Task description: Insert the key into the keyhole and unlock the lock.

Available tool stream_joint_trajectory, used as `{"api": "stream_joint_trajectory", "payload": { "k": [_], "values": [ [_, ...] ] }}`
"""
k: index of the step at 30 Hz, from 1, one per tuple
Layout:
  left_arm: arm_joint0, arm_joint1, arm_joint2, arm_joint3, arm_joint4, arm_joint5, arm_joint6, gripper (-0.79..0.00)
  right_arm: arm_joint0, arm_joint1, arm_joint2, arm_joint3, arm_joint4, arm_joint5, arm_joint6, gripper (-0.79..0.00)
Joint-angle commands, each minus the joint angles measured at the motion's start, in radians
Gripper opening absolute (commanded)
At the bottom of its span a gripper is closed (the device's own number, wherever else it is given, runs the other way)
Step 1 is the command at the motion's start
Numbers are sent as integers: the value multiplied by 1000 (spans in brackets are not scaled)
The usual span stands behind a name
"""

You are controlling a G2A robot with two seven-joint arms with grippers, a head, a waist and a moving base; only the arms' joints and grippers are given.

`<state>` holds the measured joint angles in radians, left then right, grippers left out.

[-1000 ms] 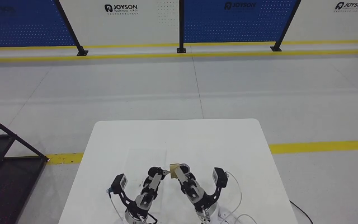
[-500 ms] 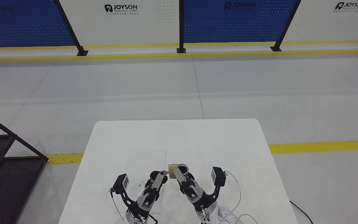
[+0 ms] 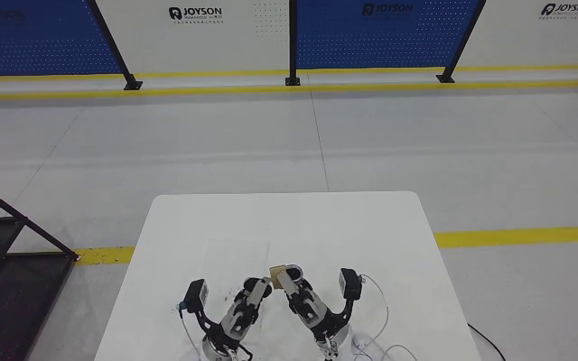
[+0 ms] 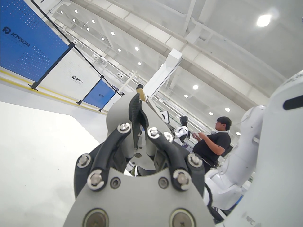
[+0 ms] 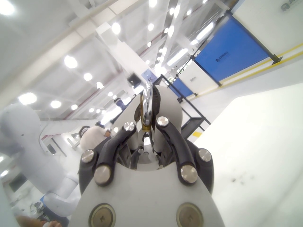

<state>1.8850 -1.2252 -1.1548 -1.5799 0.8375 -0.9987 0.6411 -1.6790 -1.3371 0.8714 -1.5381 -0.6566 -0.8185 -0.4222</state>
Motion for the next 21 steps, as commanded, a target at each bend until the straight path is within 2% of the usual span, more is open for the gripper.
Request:
{"api": "stream_joint_trajectory", "payload": {
  "k": [1,9,21],
  "values": [
    [4,-1,-9,-4,52,13,29,-785,-3,1,1,-3,2,0,5,-785],
    [9,-6,-28,0,284,126,185,-785,-19,7,14,-23,13,-1,33,-785],
    [-13,-4,-14,47,552,296,393,-785,-47,19,33,-64,48,32,112,-785]
  ]
}}
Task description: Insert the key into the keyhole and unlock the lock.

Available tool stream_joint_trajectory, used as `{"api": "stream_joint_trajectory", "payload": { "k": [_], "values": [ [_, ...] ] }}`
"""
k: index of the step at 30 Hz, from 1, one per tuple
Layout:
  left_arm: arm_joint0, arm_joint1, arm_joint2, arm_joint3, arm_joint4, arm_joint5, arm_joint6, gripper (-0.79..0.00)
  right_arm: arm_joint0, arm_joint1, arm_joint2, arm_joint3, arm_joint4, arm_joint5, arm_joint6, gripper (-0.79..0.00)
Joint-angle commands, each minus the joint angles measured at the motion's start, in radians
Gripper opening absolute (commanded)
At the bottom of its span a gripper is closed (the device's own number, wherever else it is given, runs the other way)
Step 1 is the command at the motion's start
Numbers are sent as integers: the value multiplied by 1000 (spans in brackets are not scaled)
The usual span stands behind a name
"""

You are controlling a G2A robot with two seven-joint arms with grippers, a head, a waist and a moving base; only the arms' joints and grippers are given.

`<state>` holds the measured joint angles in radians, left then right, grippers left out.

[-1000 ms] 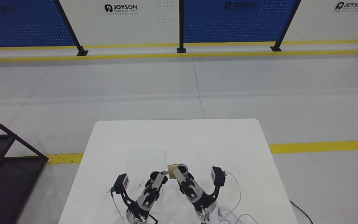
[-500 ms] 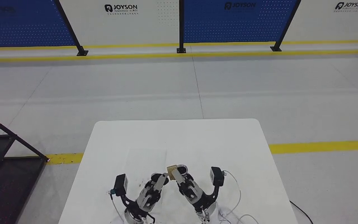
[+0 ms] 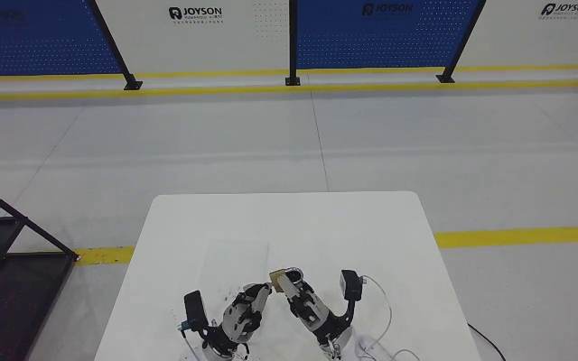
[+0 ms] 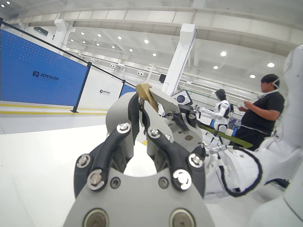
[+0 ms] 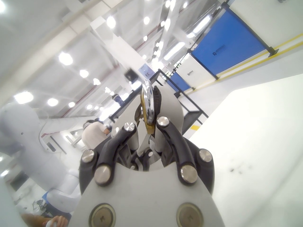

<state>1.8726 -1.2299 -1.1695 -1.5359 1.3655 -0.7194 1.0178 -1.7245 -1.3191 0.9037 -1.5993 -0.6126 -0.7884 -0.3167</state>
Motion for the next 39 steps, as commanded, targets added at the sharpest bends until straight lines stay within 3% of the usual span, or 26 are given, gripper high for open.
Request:
{"api": "stream_joint_trajectory", "payload": {
  "k": [1,5,13,14,15,19,24,29,39],
  "values": [
    [-3,2,1,3,43,33,32,-785,-3,2,2,-5,8,4,12,-785],
    [-8,5,7,14,97,79,80,-785,-7,5,6,-13,21,11,31,-785],
    [-15,10,21,27,77,72,96,-785,-14,9,12,-25,27,15,51,-785],
    [-15,11,21,26,71,72,93,-717,-15,10,13,-26,26,15,53,-785],
    [-15,12,22,25,64,65,89,-474,-16,11,15,-27,25,13,54,-785],
    [-15,15,25,20,40,48,79,-166,-21,13,19,-32,23,10,58,-785],
    [-12,19,26,11,19,35,71,-65,-24,16,22,-36,22,7,61,-785],
    [1,29,12,-4,-24,-33,50,-68,-28,21,33,-40,8,-7,71,-785],
    [53,81,-49,-76,-289,-293,-210,-265,-44,43,83,-48,16,-80,129,-785]
  ]
}}
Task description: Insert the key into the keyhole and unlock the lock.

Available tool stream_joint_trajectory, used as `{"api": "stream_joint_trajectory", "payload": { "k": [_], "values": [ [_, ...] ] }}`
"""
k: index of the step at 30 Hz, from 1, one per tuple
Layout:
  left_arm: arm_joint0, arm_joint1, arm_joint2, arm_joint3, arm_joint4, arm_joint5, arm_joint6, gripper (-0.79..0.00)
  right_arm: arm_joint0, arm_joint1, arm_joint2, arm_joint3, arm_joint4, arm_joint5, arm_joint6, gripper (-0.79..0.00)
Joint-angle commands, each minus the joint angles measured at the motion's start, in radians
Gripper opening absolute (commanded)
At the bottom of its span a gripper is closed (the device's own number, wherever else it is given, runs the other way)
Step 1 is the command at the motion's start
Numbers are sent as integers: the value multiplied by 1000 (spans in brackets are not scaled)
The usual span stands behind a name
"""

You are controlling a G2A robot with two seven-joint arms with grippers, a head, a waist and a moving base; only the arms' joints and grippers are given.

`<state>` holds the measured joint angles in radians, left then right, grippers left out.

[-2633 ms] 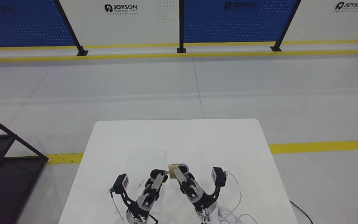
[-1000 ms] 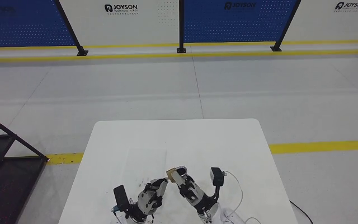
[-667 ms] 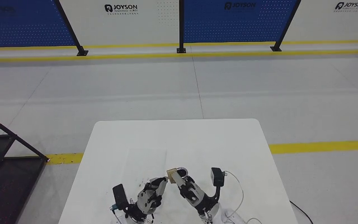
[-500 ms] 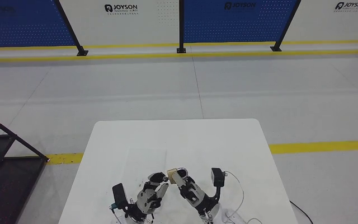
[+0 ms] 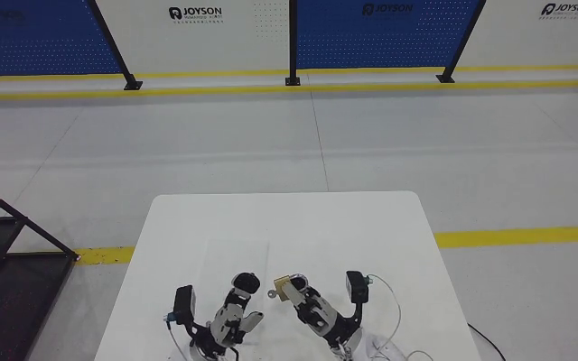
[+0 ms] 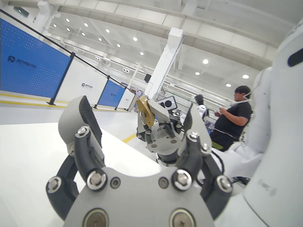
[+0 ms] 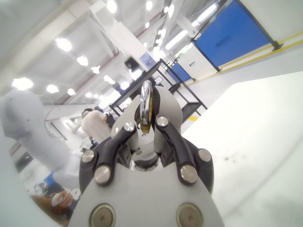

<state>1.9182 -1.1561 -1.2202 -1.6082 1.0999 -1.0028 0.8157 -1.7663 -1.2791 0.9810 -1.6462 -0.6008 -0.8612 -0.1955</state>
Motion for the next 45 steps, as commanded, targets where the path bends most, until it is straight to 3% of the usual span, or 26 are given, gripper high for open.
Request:
{"api": "stream_joint_trajectory", "payload": {
  "k": [1,11,20,32,40,43,45],
  "values": [
    [11,15,12,-10,-36,-9,-8,-274,-6,5,10,-3,10,-13,15,-785],
    [-20,127,124,-5,-147,-9,-64,-372,-17,23,26,-20,72,-58,104,-785],
    [-80,190,213,-5,-247,-9,-117,-419,-12,30,21,-27,93,-26,148,-785],
    [-123,232,272,2,-268,-9,-110,-539,0,31,2,-25,82,10,143,-785],
    [-138,242,285,11,-269,-9,-106,-560,5,32,-11,-26,73,22,142,-785],
    [-140,242,284,17,-270,-9,-107,-634,6,33,-13,-26,70,24,141,-785],
    [-141,241,283,20,-269,-9,-112,-782,7,33,-14,-26,68,25,141,-785]
  ]
}}
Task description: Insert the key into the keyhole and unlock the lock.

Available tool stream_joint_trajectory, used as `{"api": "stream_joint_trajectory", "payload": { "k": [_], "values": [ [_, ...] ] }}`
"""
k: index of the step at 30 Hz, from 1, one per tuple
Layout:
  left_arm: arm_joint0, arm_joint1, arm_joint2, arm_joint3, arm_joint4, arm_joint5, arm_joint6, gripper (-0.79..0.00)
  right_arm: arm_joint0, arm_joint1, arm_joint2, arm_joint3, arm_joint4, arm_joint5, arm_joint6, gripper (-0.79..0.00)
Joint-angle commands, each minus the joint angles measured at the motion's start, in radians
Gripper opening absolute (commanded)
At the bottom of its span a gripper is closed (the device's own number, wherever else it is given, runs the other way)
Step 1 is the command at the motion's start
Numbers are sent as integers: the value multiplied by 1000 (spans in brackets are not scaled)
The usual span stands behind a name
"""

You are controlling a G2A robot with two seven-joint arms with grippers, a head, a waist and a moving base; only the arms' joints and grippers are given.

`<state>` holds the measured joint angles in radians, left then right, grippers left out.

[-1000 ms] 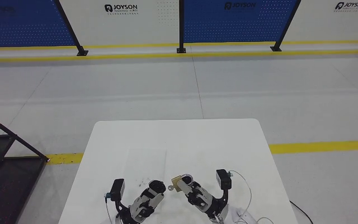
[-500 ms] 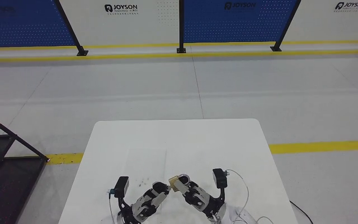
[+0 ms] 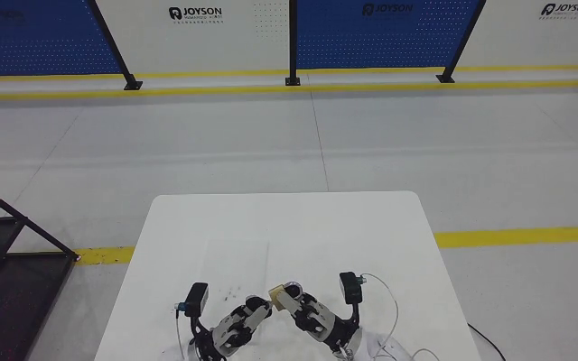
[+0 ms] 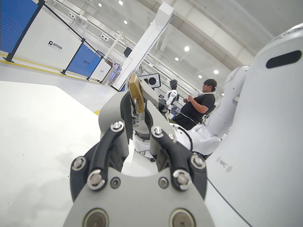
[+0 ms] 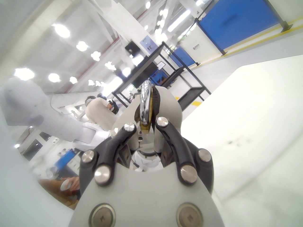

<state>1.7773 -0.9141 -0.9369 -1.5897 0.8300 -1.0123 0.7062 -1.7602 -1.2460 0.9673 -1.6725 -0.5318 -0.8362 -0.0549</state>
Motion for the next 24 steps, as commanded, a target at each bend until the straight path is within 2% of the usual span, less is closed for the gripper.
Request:
{"api": "stream_joint_trajectory", "payload": {
  "k": [1,8,15,24],
  "values": [
    [-1,-1,-2,2,2,0,-5,-785,1,1,-1,0,-1,1,0,-785],
    [2,-10,-15,2,15,21,-13,-785,1,3,-5,-1,-5,4,-4,-785],
    [19,-21,-39,-21,136,156,44,-785,-6,6,-4,-10,-25,29,-11,-785],
    [32,-35,-44,-24,367,354,195,-785,-20,9,-4,-25,-31,63,-29,-785]
  ]
}}
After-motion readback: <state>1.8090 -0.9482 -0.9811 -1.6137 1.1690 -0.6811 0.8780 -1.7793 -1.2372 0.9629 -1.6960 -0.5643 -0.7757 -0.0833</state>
